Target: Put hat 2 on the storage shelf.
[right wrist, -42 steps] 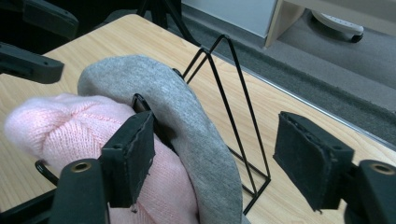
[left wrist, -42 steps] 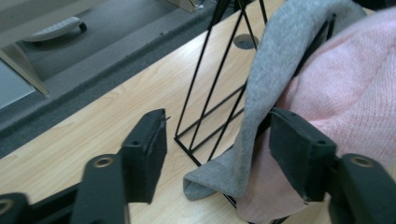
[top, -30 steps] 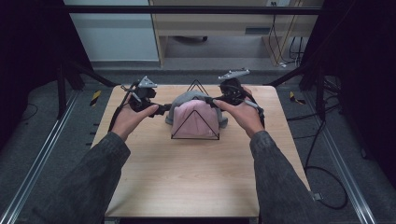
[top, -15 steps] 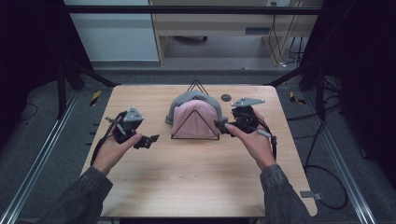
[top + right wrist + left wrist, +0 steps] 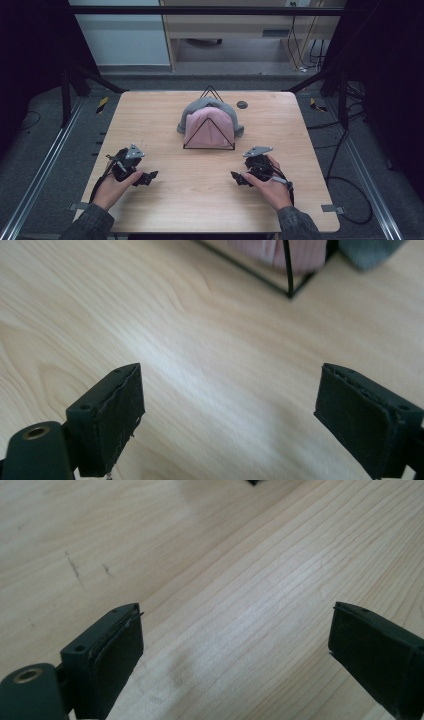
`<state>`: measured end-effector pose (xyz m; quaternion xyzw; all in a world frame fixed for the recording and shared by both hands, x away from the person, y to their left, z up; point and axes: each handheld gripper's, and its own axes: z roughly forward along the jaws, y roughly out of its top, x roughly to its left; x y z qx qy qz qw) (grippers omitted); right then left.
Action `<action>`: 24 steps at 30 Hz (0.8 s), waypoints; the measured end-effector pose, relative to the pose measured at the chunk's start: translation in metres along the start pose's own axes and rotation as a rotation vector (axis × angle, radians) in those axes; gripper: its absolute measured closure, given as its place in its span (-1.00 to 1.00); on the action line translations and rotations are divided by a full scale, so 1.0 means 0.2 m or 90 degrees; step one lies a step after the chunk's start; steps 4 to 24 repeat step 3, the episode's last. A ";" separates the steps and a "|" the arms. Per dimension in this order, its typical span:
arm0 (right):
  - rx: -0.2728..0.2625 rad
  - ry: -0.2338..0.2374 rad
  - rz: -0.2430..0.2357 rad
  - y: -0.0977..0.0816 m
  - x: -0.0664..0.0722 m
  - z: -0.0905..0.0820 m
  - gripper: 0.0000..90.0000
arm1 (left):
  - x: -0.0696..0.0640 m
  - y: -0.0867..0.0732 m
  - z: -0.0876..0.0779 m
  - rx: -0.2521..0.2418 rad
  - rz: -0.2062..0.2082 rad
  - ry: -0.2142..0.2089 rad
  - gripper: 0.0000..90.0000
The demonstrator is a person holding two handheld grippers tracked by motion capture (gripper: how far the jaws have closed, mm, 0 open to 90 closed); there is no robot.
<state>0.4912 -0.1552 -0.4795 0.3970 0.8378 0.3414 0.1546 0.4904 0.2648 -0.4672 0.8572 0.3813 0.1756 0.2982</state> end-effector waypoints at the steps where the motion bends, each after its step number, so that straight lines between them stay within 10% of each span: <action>1: 0.011 -0.003 0.004 -0.02 0.00 0.00 -0.72 | 0.00 -0.02 0.01 0.009 -0.001 0.001 -0.84; 24: 0.012 0.019 0.026 -0.04 -0.01 0.01 -0.72 | 0.00 -0.03 0.03 0.025 -0.001 0.001 -0.84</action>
